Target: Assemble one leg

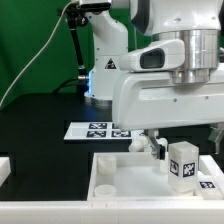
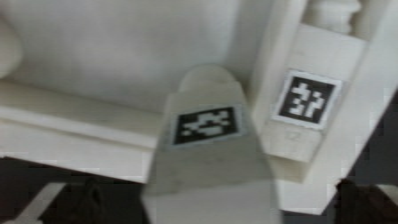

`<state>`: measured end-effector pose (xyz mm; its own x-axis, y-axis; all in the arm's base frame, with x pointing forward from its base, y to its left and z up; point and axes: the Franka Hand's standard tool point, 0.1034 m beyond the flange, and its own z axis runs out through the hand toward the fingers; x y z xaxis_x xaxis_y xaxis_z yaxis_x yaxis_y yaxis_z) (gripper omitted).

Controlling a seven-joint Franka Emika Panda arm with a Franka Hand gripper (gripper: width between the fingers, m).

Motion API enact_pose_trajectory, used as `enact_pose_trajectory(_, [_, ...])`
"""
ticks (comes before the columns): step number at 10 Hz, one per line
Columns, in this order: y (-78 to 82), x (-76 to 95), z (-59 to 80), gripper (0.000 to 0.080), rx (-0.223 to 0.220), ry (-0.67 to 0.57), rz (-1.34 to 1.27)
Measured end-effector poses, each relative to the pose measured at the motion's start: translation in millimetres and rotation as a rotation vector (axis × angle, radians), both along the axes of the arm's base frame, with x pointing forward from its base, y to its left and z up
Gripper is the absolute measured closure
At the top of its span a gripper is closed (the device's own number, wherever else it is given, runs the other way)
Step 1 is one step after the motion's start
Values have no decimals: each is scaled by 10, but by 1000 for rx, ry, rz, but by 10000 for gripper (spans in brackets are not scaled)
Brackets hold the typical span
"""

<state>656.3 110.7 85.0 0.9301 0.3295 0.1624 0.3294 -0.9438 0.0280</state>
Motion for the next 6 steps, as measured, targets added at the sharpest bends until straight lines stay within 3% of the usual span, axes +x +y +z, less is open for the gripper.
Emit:
enact_pose_trajectory(1, [-4,0,-2,150,0,0,0])
enact_pose_trajectory(4, [-3,-1,-2,516,0,0,0])
enact_pose_trajectory(6, [-2,-1,-2,515,1,1,-5])
